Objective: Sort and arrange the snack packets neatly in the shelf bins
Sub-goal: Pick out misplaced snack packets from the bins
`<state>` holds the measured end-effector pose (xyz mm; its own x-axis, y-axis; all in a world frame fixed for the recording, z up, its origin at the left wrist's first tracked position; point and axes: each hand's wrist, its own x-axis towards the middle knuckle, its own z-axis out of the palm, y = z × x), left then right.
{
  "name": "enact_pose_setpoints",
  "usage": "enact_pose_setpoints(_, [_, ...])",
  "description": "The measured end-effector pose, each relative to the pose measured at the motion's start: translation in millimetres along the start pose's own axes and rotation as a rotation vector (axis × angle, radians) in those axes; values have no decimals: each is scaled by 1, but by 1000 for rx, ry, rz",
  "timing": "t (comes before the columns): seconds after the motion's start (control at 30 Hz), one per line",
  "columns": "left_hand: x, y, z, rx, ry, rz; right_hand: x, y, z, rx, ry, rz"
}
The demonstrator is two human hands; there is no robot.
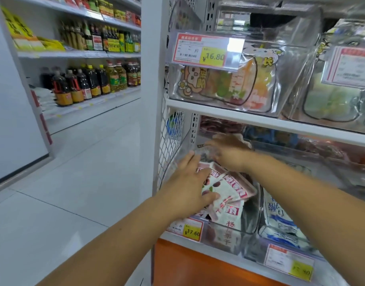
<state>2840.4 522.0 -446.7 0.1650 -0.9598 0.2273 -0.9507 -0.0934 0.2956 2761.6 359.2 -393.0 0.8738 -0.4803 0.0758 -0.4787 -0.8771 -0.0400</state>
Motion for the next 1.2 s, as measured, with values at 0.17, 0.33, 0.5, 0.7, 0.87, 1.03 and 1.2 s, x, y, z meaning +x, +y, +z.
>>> enact_pose_setpoints(0.17, [31, -9, -6, -200, 104, -72, 3, 10, -6, -108, -131, -4])
enact_pose_setpoints(0.33, [62, -12, -4, -142, 148, -97, -4, 25, 0, 82, -81, 74])
enact_pose_setpoints(0.5, [66, -18, -1, -89, 133, -79, 0, 15, -3, 113, -85, 119])
enact_pose_setpoints(0.7, [51, -10, -9, -185, 282, 35, -31, 17, -9, 826, 131, 254])
enact_pose_setpoints(0.87, [35, 18, -31, -427, 371, -94, -65, 9, -23, 1225, 370, 216])
enact_pose_setpoints(1.03, [24, 42, -31, -658, 177, -103, -112, 19, -24, 1123, 389, 193])
enact_pose_setpoints(1.2, [19, 98, -16, -624, 39, 3, -191, 39, -28, 1087, 373, 149])
